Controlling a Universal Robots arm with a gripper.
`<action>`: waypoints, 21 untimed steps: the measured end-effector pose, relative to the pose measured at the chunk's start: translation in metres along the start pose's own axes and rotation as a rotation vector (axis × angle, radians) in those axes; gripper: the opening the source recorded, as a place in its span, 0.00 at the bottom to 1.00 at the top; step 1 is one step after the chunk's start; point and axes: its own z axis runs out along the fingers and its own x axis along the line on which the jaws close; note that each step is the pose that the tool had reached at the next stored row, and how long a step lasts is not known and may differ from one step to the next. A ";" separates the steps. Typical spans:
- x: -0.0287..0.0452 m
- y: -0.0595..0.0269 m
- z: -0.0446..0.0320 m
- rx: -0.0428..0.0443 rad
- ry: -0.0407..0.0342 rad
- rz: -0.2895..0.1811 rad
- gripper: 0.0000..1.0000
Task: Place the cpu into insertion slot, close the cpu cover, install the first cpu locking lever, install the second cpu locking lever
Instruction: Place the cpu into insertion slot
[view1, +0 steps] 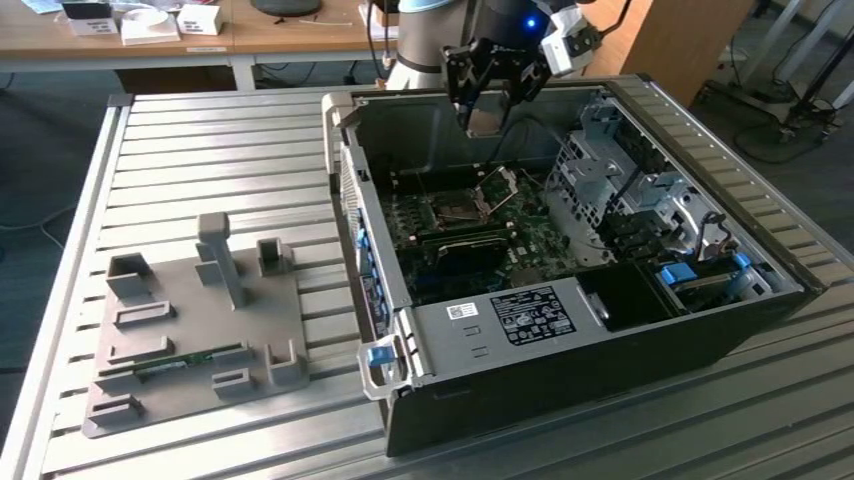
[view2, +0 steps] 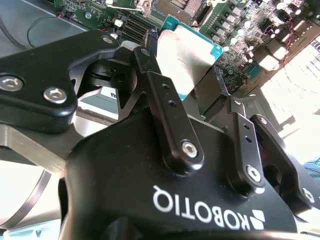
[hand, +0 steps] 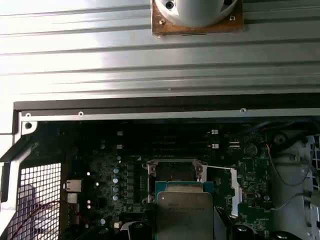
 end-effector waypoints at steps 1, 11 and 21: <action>0.0000 -0.0001 0.0009 -0.0001 -0.0001 0.000 0.54; 0.0015 -0.0008 0.0083 0.0000 0.0000 0.000 0.54; 0.0022 -0.0013 0.0132 -0.0004 -0.0002 0.000 0.54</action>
